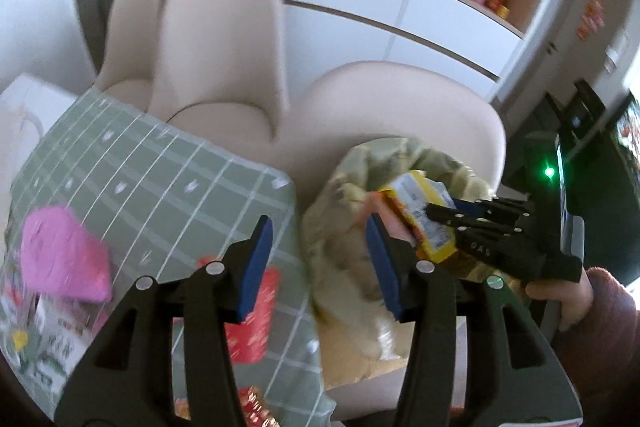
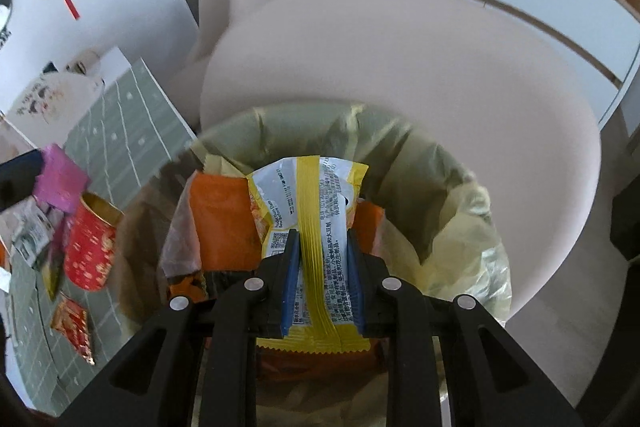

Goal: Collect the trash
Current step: 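Open the right gripper to drop the yellow wrapper into the trash bag, then move the left gripper toward the pink-printed snack bag and grasp it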

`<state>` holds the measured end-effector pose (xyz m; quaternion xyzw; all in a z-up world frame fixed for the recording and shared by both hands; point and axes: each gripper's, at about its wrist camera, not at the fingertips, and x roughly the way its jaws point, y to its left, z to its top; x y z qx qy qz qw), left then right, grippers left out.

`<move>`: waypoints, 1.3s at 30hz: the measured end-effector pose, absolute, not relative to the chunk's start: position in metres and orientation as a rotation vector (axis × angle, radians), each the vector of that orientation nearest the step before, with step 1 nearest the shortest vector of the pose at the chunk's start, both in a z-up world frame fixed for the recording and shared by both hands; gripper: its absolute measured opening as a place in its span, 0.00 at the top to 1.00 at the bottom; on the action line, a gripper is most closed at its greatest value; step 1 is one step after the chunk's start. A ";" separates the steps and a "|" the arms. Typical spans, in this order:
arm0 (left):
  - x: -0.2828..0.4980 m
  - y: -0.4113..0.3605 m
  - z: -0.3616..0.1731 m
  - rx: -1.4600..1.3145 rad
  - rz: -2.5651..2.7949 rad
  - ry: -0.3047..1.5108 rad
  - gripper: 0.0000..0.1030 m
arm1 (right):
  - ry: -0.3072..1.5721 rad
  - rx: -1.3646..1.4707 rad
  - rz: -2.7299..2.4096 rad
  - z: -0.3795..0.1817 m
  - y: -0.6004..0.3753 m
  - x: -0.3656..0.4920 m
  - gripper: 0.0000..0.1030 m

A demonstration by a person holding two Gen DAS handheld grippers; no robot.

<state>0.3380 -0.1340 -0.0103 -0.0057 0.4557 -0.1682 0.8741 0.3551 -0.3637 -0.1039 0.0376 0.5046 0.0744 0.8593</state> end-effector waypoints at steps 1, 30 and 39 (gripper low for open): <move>0.335 -0.125 -0.012 -0.030 -0.336 0.958 0.55 | 1.075 0.072 0.154 -0.107 -0.364 0.355 0.78; 0.202 0.055 -0.028 -0.108 0.026 0.894 0.52 | 0.742 0.088 0.189 -0.022 -0.282 0.260 0.50; 0.183 0.114 -0.037 -0.139 -0.005 0.865 0.52 | 0.808 0.041 0.360 -0.038 -0.182 0.231 0.50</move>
